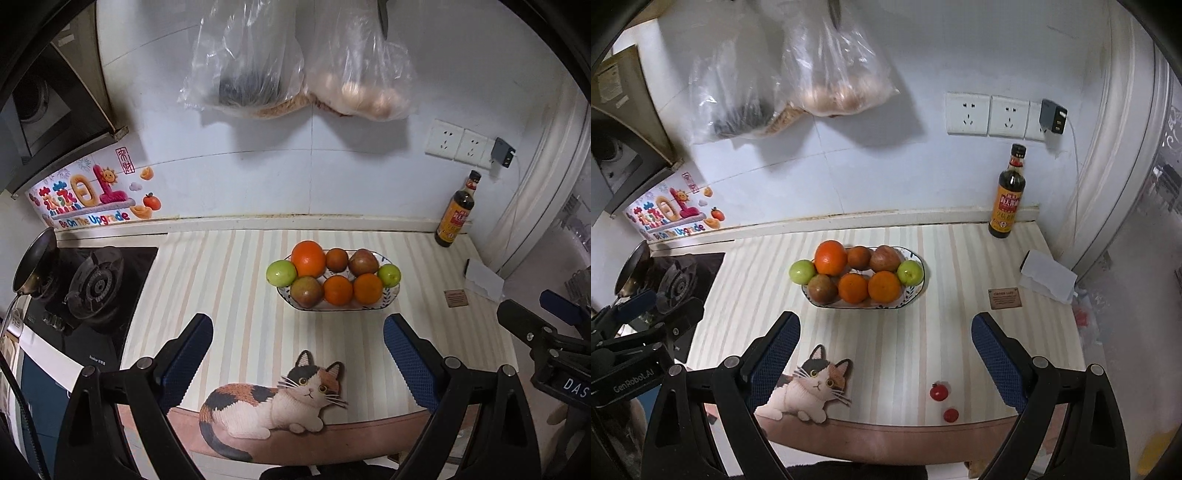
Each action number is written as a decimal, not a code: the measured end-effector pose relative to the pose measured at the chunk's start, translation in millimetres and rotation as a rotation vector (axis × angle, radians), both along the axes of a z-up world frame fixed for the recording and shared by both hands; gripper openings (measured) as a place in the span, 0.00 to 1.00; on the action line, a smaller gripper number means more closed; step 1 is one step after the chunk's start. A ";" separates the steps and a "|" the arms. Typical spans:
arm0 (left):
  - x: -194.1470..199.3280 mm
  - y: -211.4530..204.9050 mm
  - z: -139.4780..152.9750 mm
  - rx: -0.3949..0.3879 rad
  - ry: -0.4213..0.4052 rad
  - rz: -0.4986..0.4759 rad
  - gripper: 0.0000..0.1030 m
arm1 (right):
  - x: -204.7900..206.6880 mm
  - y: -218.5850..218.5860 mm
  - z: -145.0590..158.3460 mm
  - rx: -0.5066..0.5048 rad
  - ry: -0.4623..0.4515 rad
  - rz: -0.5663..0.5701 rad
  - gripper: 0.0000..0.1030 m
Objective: Organize fruits
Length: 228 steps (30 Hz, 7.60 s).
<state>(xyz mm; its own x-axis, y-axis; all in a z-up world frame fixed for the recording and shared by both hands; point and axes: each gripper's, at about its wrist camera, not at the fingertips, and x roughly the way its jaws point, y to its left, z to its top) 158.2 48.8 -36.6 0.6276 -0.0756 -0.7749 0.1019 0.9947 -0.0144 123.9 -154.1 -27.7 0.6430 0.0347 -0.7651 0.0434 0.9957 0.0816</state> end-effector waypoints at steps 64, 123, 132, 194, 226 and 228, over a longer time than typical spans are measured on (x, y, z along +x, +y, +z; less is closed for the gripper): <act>50.1 -218.5 -277.2 0.094 0.667 -0.341 0.98 | -9.0 -150.9 -310.1 0.261 0.427 -0.136 0.27; 202.7 -99.9 -260.4 -0.280 0.540 0.052 0.29 | 203.7 -91.4 -299.4 0.482 0.211 0.087 0.47; 197.3 -90.4 -243.2 -0.202 0.488 0.104 0.66 | 187.3 -108.5 -276.0 0.437 0.180 0.009 0.86; -137.4 17.8 37.8 0.001 -0.099 0.058 1.00 | -158.9 15.7 32.0 0.021 -0.126 0.017 0.98; 15.1 -3.1 -37.4 0.105 0.057 0.104 1.00 | 22.5 -0.5 -50.7 0.006 0.039 0.035 0.99; 16.4 -3.0 -38.3 0.103 0.059 0.105 1.00 | 24.2 -1.2 -51.5 0.008 0.044 0.034 0.99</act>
